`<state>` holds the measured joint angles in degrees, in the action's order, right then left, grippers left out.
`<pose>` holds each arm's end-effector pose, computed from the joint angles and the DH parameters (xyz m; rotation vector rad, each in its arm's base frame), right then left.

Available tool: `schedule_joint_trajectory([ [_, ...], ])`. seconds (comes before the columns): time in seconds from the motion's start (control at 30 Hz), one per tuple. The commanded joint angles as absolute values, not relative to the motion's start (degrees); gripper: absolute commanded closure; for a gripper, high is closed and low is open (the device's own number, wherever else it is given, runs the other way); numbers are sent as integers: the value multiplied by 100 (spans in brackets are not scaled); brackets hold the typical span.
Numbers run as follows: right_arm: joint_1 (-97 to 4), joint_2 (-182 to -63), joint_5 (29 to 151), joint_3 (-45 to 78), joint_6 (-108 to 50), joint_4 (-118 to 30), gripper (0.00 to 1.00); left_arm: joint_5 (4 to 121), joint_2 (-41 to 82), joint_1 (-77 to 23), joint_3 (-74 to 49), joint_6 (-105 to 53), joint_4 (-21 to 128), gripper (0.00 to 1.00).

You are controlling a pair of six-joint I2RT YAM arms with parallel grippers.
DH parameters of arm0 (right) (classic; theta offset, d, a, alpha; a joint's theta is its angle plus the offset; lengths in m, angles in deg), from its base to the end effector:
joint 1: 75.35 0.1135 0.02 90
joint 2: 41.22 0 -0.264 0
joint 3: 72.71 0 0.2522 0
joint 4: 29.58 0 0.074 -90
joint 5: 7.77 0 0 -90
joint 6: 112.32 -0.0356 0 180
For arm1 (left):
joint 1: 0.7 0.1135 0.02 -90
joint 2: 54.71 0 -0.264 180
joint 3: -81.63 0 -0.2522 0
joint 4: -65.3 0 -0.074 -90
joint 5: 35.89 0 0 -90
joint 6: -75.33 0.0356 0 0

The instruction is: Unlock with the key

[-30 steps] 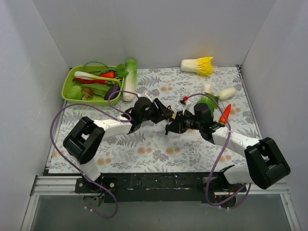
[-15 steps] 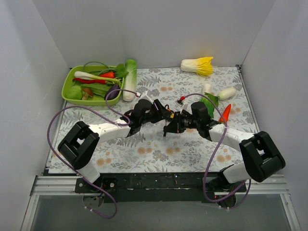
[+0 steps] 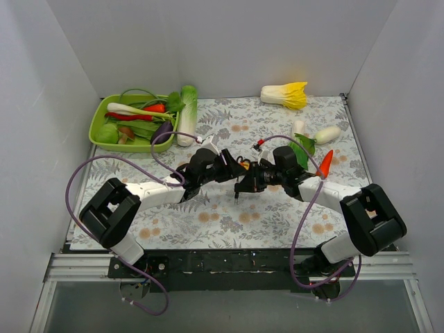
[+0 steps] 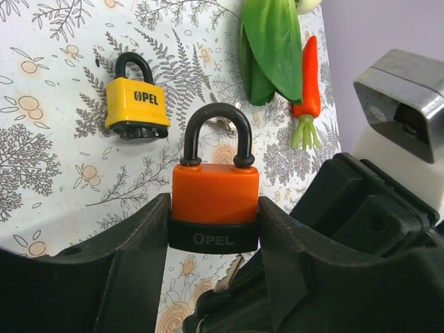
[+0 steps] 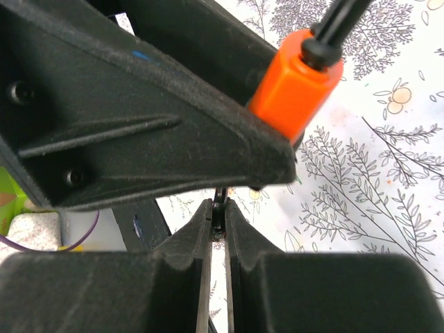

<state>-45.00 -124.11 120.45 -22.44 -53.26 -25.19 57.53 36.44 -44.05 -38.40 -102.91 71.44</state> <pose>0.2388 0.1653 0.1913 -0.4407 2.1831 1.3149 0.2460 -0.2352 0.2005 -0.8598 2.1990 -1.3996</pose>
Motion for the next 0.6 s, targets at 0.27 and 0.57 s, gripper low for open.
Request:
schedule_joint_trajectory([
  [0.27, -4538, -12717, 12178, -1914, -5299, -2242, 99, 5798, 3143, -4447, -3820, -10098, 7440, 100],
  [0.57, -4547, -12840, 12135, -1922, -5106, -2400, 99, 5701, 3151, -4447, -3637, -10027, 7063, 100],
])
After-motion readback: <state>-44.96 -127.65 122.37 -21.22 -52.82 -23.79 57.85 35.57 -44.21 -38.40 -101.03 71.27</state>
